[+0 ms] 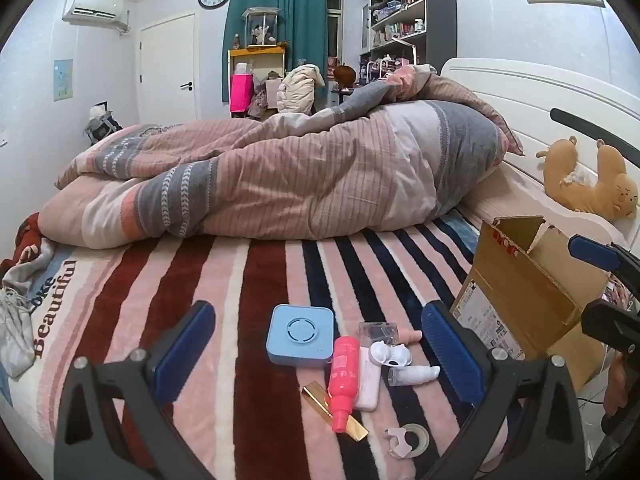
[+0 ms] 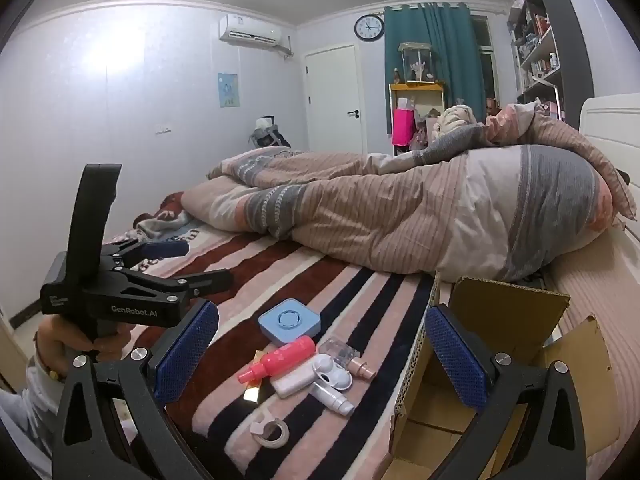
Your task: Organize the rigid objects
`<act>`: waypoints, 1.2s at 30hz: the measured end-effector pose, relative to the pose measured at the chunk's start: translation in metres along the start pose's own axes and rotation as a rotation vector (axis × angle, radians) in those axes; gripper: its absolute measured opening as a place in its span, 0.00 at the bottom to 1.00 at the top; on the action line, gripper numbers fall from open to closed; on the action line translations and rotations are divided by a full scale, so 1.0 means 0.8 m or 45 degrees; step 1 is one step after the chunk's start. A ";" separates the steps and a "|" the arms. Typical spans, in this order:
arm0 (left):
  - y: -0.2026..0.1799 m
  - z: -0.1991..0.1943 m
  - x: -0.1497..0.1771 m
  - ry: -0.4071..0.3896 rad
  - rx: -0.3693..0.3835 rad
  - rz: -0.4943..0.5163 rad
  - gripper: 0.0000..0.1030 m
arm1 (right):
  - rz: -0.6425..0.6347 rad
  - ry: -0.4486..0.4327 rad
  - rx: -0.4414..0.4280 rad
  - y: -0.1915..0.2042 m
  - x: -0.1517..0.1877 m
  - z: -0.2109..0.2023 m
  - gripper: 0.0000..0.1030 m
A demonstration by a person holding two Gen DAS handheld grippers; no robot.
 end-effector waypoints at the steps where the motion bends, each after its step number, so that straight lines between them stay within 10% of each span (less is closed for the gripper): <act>1: 0.000 0.000 0.000 0.000 0.000 0.000 1.00 | 0.000 0.002 0.000 0.000 0.000 0.000 1.00; 36: -0.001 -0.023 0.001 -0.025 -0.004 0.004 1.00 | -0.004 0.017 0.004 0.000 0.009 -0.005 1.00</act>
Point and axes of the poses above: each gripper's, at about its wrist camera, not at the fingertips, and z roughly the way its jaws point, y to its left, x to its underside, the point moved 7 cm from there along z, roughly the way its jaws point, and after that the axes turned 5 degrees about y, right-handed, at the moved point
